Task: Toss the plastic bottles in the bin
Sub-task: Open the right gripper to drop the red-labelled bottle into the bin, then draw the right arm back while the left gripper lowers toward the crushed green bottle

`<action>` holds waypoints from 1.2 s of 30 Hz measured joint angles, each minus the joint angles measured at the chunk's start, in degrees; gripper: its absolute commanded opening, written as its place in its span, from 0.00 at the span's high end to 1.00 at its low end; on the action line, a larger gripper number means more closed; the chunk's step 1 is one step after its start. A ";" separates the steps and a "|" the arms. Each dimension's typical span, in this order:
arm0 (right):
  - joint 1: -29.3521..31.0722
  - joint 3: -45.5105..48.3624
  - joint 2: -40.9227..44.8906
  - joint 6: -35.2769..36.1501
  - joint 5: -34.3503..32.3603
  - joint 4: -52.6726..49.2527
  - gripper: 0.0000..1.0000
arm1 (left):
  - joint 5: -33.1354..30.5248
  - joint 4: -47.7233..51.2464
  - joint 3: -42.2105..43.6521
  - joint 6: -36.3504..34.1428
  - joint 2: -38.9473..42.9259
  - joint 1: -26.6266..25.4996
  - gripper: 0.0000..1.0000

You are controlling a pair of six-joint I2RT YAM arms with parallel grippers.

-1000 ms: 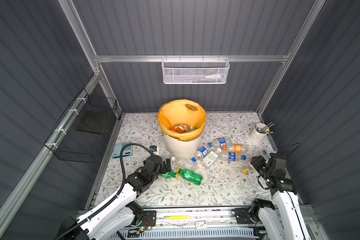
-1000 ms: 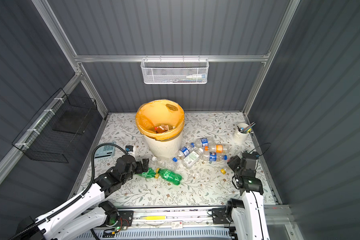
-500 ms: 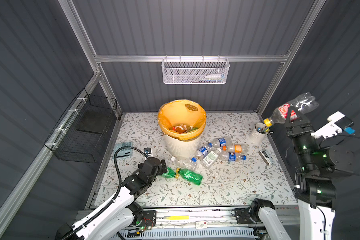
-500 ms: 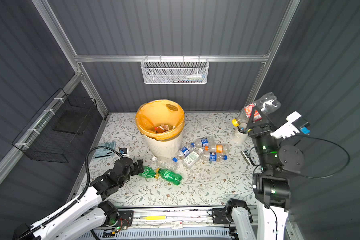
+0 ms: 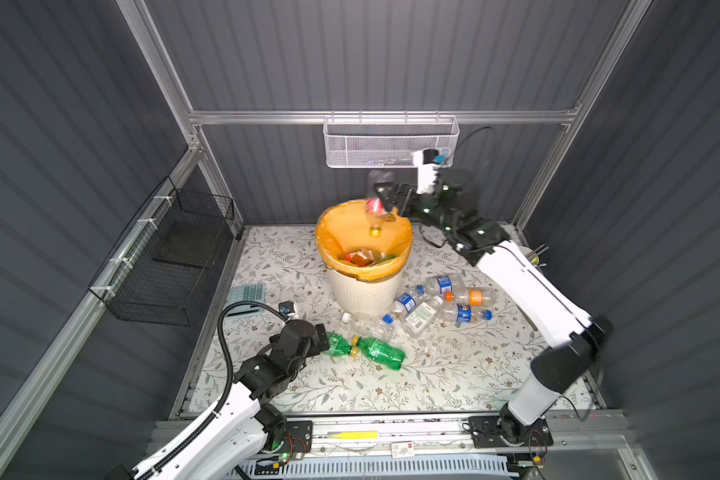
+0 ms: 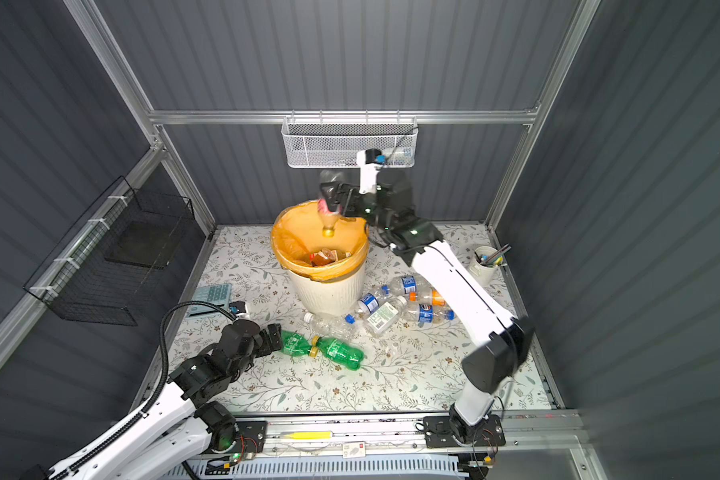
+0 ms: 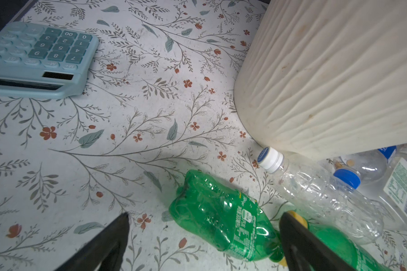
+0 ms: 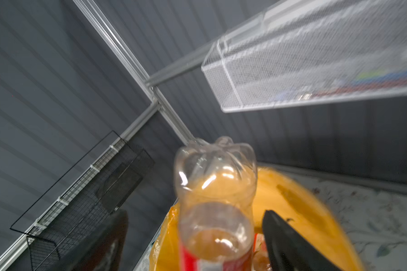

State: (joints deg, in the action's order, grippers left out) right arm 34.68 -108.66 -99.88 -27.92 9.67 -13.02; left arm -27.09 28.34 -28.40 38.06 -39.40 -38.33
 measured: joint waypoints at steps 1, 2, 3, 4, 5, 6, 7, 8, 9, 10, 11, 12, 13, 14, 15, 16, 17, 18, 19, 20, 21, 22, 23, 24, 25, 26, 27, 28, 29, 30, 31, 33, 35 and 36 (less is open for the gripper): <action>0.59 1.25 -0.11 1.09 -0.59 -1.77 0.01 | -0.07 0.83 -0.04 0.04 0.50 0.00 0.00; 0.90 3.98 1.20 2.14 -1.75 -2.82 0.01 | -0.17 1.66 -0.09 0.11 1.07 0.00 0.00; 0.94 7.23 3.50 2.99 -3.13 -3.48 0.01 | -0.22 2.51 -0.20 0.13 1.66 0.00 0.00; 0.70 10.01 6.47 3.72 -4.57 -4.17 0.01 | -0.26 3.26 -0.37 0.15 2.25 0.00 0.00; 0.35 12.04 9.66 4.33 -5.99 -4.61 0.01 | -0.37 3.91 -0.57 0.17 2.82 0.00 0.00; -0.11 13.70 13.46 4.94 -7.45 -4.50 0.01 | -0.37 4.55 -0.87 0.35 3.45 0.00 0.00; -0.48 14.78 16.87 5.35 -8.59 -3.96 0.01 | -0.37 5.07 -1.25 0.59 3.85 0.00 0.00; -0.98 16.09 21.14 5.75 -9.70 -2.71 0.01 | -0.35 5.53 -1.64 0.90 4.20 0.00 0.00; -1.31 17.51 24.92 5.97 -10.62 -1.14 0.01 | -0.33 5.81 -2.01 1.42 4.39 0.00 0.00; -1.57 19.10 28.57 6.14 -11.47 0.35 0.01 | -0.11 6.16 -2.34 2.01 4.44 0.00 0.00; -1.75 20.96 31.67 6.27 -12.13 1.73 0.01 | 0.15 6.40 -2.62 2.75 4.52 0.00 0.00; -1.99 23.39 35.15 6.34 -12.85 3.28 0.01 | 0.50 6.45 -2.73 3.67 4.52 0.00 0.00; -2.21 25.49 37.53 6.34 -13.33 4.22 0.01 | 1.03 6.51 -2.75 4.74 4.46 0.00 0.00; -2.51 28.37 39.98 6.34 -13.92 5.03 0.01 | 1.70 6.80 -2.75 6.10 4.24 0.00 0.00; -2.95 31.65 41.92 6.32 -14.25 5.68 0.01 | 2.45 7.08 -2.75 7.56 3.98 0.00 0.00; -3.32 34.49 43.21 6.32 -14.58 5.73 0.01 | 3.15 7.28 -2.75 8.96 3.72 0.00 0.00; -3.74 38.32 44.59 6.32 -15.21 5.70 0.01 | 3.96 7.50 -2.73 10.64 3.48 0.00 0.00; -4.11 41.92 45.81 6.32 -15.82 5.40 0.01 | 4.74 7.67 -2.73 12.37 3.48 0.00 0.00; -4.42 45.59 46.71 6.29 -16.70 4.76 0.01 | 5.35 7.74 -2.71 13.90 3.39 0.00 0.00; -4.74 49.35 47.69 6.21 -17.31 4.15 0.01 | 5.99 7.72 -2.62 15.58 3.39 0.00 0.00; -5.05 53.48 49.07 6.08 -18.08 3.34 0.01 | 6.43 7.69 -2.49 17.11 3.39 0.00 0.00; -5.29 56.81 50.58 5.97 -18.78 2.56 0.01 | 6.84 7.67 -2.27 18.40 3.39 0.00 0.00; -5.55 60.63 52.81 5.66 -19.63 1.57 0.01 | 7.23 7.65 -1.97 19.76 3.39 0.00 0.00; -5.90 63.95 55.32 5.27 -20.57 0.57 0.01 | 7.65 7.65 -1.62 21.09 3.15 0.00 0.00; -6.19 66.16 57.46 4.90 -21.24 -0.04 0.01 | 7.82 7.61 -1.40 21.99 2.89 0.00 0.00; -6.60 68.52 60.30 4.39 -22.10 -0.76 0.01 | 8.24 7.52 -1.16 23.23 2.25 0.00 0.00; -6.93 70.25 62.73 3.96 -22.86 -1.40 0.01 | 8.57 7.39 -1.03 24.22 1.27 0.00 0.00; -7.26 71.58 64.74 3.58 -23.43 -1.66 0.01 | 8.90 7.21 -1.03 25.11 0.00 0.00 0.00; -7.61 73.09 67.21 3.04 -24.26 -2.01 0.01 | 9.22 6.86 -1.01 25.99 -1.81 0.00 0.00; -7.91 74.23 69.35 2.60 -25.03 -2.38 0.01 | 9.44 6.54 -1.03 26.91 -3.78 0.00 0.00; -8.13 75.06 70.93 2.32 -25.75 -2.67 0.01 | 9.70 6.38 -1.11 27.63 -5.64 0.00 0.00; -8.52 76.83 74.03 1.68 -27.39 -3.65 0.01 | 10.14 6.38 -1.60 29.07 -10.43 0.00 0.00; -8.85 78.29 76.08 1.33 -28.63 -4.76 0.01 | 10.29 6.58 -2.38 30.21 -13.86 0.00 0.00; -9.09 79.06 76.91 1.36 -29.18 -5.25 0.01 | 10.29 6.54 -2.95 30.84 -15.39 0.00 0.00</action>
State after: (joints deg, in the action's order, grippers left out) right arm 25.58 -29.61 -22.96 -26.57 -19.51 -18.26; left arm -16.80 34.87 -31.35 68.90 -54.78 -38.33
